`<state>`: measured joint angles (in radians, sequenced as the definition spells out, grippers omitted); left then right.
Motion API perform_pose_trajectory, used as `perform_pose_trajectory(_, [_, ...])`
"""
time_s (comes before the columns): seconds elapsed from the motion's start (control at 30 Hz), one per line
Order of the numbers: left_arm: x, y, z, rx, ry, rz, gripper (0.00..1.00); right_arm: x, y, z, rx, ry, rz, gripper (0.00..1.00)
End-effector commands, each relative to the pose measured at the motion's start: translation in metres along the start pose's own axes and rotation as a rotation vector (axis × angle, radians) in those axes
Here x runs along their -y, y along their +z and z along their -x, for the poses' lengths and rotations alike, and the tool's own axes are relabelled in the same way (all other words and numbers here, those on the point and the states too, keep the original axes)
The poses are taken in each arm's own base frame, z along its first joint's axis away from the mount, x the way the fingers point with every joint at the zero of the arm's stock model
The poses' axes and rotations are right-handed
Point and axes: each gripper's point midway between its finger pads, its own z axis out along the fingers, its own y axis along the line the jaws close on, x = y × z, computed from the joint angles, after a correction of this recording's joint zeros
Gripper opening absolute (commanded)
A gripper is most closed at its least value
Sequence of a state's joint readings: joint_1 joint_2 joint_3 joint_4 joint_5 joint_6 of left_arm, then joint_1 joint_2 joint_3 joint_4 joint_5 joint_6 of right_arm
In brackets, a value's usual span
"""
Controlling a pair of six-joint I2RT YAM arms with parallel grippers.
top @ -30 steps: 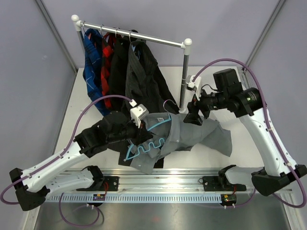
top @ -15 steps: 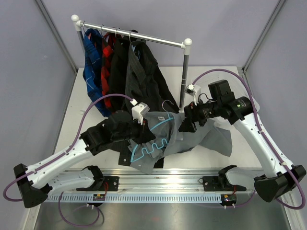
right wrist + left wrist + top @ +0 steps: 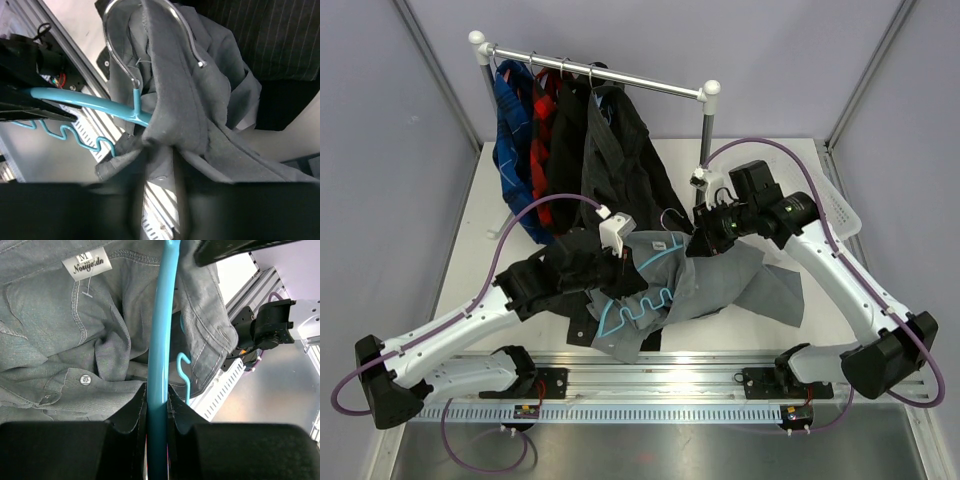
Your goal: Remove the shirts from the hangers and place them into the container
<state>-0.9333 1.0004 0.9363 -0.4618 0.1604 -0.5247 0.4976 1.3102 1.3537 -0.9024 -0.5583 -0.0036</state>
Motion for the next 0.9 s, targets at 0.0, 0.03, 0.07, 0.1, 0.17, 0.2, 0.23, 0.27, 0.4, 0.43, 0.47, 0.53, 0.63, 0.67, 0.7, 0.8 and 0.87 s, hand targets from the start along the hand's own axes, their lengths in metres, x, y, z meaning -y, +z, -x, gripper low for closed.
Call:
perform_pose_trajectory(0.0, [0.032,-0.019,0.044,0.146,0.036,-0.104,0.00,0.003,0.000,0.016,0.043,-0.023,-0.034,0.16])
perform_pose_trajectory(0.03, [0.030,-0.020,0.043,0.142,0.051,-0.098,0.00,0.002,-0.002,0.020,0.049,-0.026,-0.038,0.06])
perform_pose_trajectory(0.07, [0.028,-0.020,0.042,0.137,0.063,-0.087,0.00,0.010,-0.005,0.024,0.057,-0.058,-0.085,0.00])
perform_pose_trajectory(0.1, [0.023,-0.022,0.036,0.116,0.076,-0.069,0.00,0.013,-0.008,0.028,0.063,-0.069,-0.114,0.00])
perform_pose_trajectory(0.17, [0.012,-0.025,0.031,0.106,0.144,-0.026,0.00,0.026,-0.022,0.040,0.103,-0.102,-0.206,0.00])
perform_pose_trajectory(0.2, [0.005,-0.028,0.023,0.078,0.167,-0.002,0.00,0.028,-0.030,0.045,0.134,-0.114,-0.227,0.00])
perform_pose_trajectory(0.23, [0.001,-0.036,0.021,0.087,0.218,0.006,0.00,0.032,-0.033,0.046,0.153,-0.121,-0.244,0.00])
perform_pose_trajectory(0.27, [-0.005,-0.040,0.020,0.090,0.239,0.034,0.00,0.042,-0.039,0.048,0.168,-0.117,-0.286,0.00])
perform_pose_trajectory(0.4, [-0.015,-0.074,0.016,0.114,0.333,0.080,0.00,0.063,-0.053,0.040,0.182,-0.132,-0.343,0.00])
perform_pose_trajectory(0.43, [-0.016,-0.080,0.017,0.119,0.367,0.086,0.00,0.069,-0.052,0.034,0.165,-0.148,-0.344,0.00])
perform_pose_trajectory(0.47, [-0.012,-0.095,0.023,0.159,0.386,0.078,0.00,0.067,-0.052,0.031,0.163,-0.162,-0.316,0.00])
perform_pose_trajectory(0.53, [-0.013,-0.109,0.022,0.167,0.415,0.087,0.00,0.067,-0.055,0.019,0.144,-0.221,-0.277,0.00])
perform_pose_trajectory(0.63, [-0.012,-0.131,0.026,0.210,0.422,0.097,0.00,0.055,-0.051,0.003,0.120,-0.308,-0.187,0.00])
perform_pose_trajectory(0.67, [-0.015,-0.136,0.029,0.230,0.419,0.120,0.00,0.051,-0.048,-0.002,0.109,-0.323,-0.149,0.00])
perform_pose_trajectory(0.7, [-0.013,-0.143,0.031,0.250,0.419,0.118,0.00,0.051,-0.045,-0.005,0.099,-0.321,-0.140,0.00])
perform_pose_trajectory(0.8, [-0.014,-0.156,0.038,0.285,0.410,0.146,0.00,0.057,-0.029,-0.028,0.025,-0.327,-0.087,0.00])
perform_pose_trajectory(0.87, [-0.024,-0.165,0.042,0.284,0.406,0.215,0.00,0.055,-0.020,-0.037,0.002,-0.334,-0.032,0.00])
